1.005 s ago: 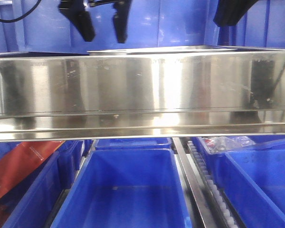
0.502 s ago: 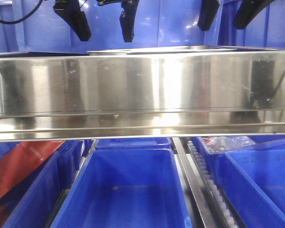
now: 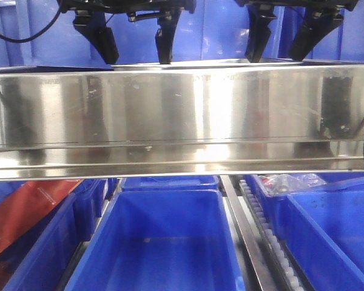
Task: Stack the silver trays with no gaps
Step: 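Lower both grippers onto opposite rims of the silver tray, then close left and right grippers on the silver tray's opposite rims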
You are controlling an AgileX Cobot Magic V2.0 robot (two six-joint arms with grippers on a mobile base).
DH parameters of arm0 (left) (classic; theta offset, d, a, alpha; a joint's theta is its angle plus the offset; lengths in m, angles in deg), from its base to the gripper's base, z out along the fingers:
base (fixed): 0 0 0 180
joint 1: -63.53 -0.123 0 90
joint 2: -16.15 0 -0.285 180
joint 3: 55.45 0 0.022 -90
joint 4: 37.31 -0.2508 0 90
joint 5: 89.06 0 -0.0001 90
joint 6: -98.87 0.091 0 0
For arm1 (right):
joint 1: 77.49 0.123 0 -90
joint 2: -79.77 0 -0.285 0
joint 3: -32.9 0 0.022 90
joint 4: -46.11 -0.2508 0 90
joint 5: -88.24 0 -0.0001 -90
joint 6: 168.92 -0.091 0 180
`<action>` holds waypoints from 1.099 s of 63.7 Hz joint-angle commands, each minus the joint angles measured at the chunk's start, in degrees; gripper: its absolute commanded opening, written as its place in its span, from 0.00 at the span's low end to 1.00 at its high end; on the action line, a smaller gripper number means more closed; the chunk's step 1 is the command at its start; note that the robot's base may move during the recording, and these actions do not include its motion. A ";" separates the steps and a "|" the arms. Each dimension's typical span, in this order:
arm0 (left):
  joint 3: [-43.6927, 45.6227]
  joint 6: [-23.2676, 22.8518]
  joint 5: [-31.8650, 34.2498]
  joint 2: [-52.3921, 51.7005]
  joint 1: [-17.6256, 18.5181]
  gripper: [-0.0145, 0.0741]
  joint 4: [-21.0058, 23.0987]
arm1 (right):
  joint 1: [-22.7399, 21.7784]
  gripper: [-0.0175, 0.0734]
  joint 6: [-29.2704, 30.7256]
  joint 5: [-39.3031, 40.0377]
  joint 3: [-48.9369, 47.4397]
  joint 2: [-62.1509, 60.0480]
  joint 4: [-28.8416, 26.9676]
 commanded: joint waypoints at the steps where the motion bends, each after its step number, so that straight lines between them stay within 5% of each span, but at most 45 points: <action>1: 0.40 -0.42 -0.63 0.02 -0.97 0.65 -0.19 | 0.02 0.58 0.03 1.20 -0.40 0.49 0.19; 70: 0.28 -3.52 -2.98 4.31 -3.91 0.61 3.60 | 0.02 0.58 0.03 1.44 -0.40 2.76 0.07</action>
